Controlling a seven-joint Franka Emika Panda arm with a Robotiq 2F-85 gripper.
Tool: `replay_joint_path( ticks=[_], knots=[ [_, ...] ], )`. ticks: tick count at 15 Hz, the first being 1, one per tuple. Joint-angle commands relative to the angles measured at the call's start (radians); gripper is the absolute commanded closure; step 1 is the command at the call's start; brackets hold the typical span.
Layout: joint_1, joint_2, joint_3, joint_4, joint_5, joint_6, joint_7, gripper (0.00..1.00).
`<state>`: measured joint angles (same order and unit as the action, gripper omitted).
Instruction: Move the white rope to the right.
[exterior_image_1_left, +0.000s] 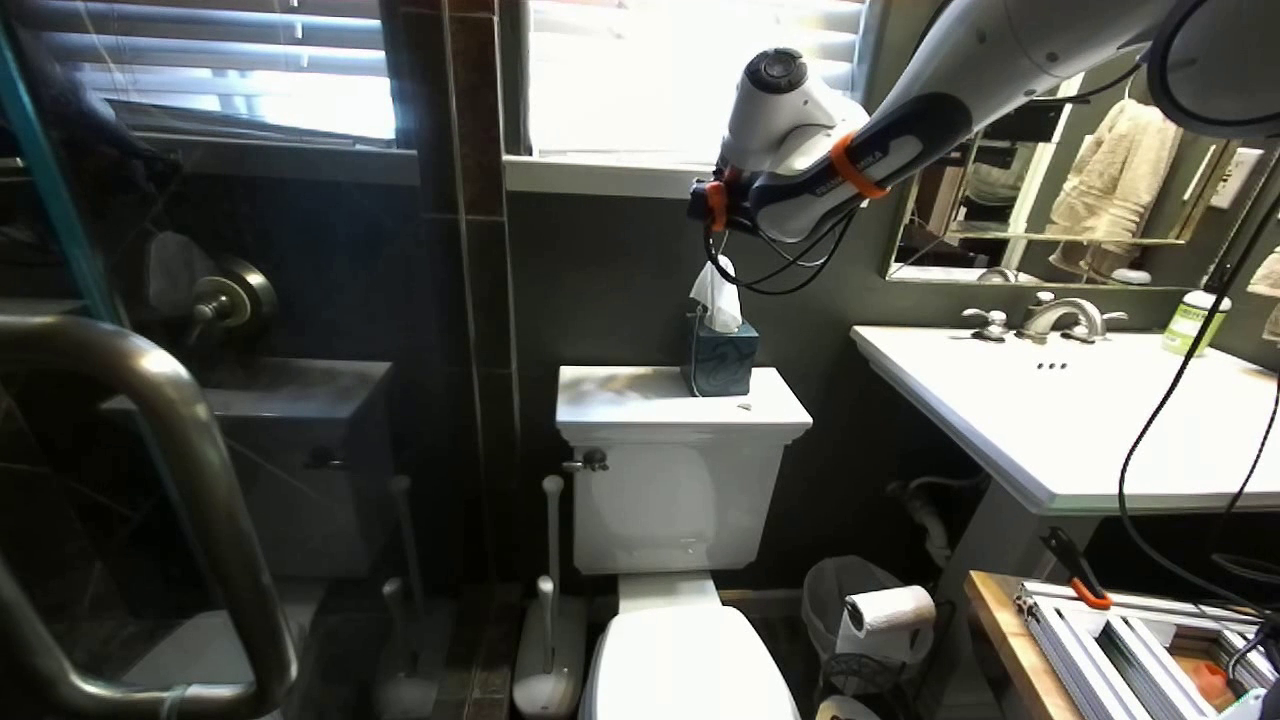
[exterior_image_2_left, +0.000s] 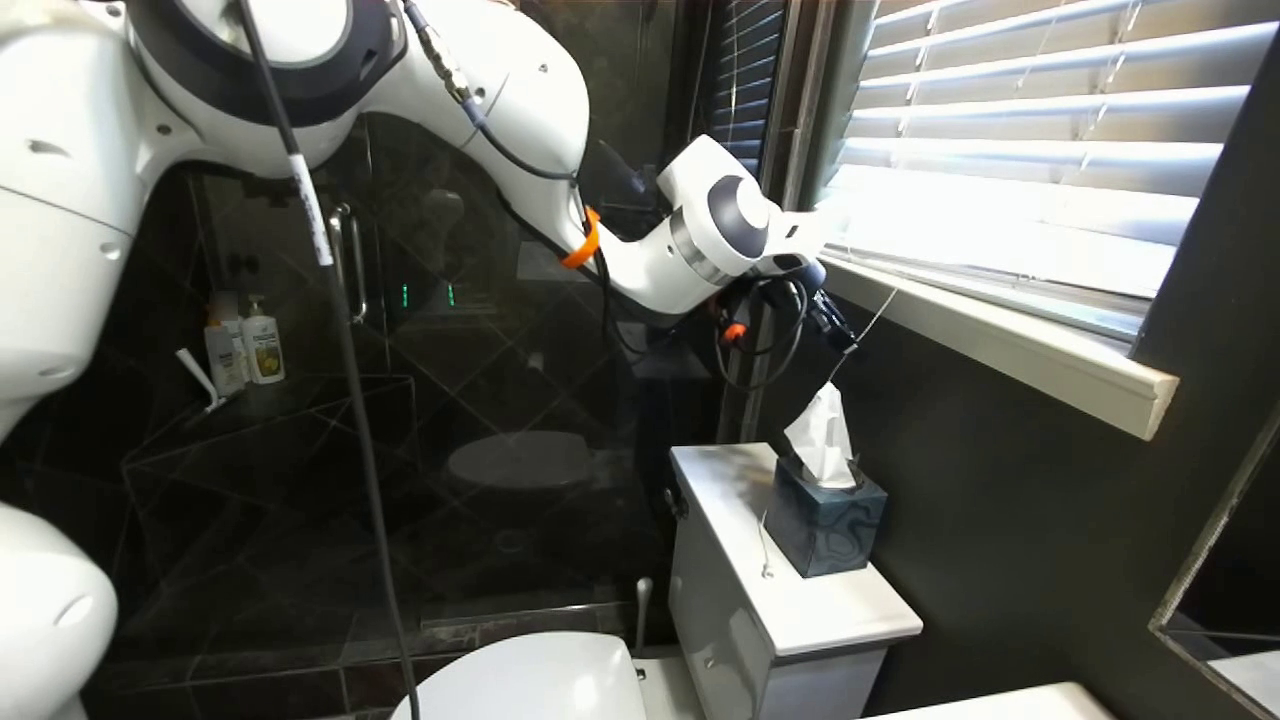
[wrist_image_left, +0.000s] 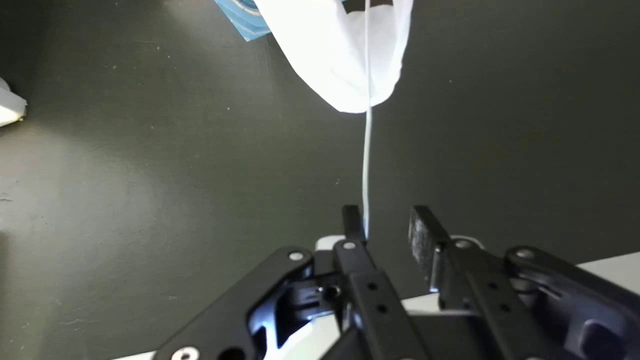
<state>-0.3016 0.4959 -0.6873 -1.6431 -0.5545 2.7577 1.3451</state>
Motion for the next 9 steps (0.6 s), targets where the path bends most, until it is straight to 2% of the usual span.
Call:
replay_joint_path(
  ticks=[1,4,9],
  knots=[
    [0.043,0.007,-0.05,0.011,-0.041,-0.038,0.039,0.95],
    [0.074,-0.001,-0.085,0.003,-0.055,-0.067,0.036,1.0],
    [0.138,-0.042,-0.137,-0.037,-0.099,-0.17,-0.013,0.96]
  ],
)
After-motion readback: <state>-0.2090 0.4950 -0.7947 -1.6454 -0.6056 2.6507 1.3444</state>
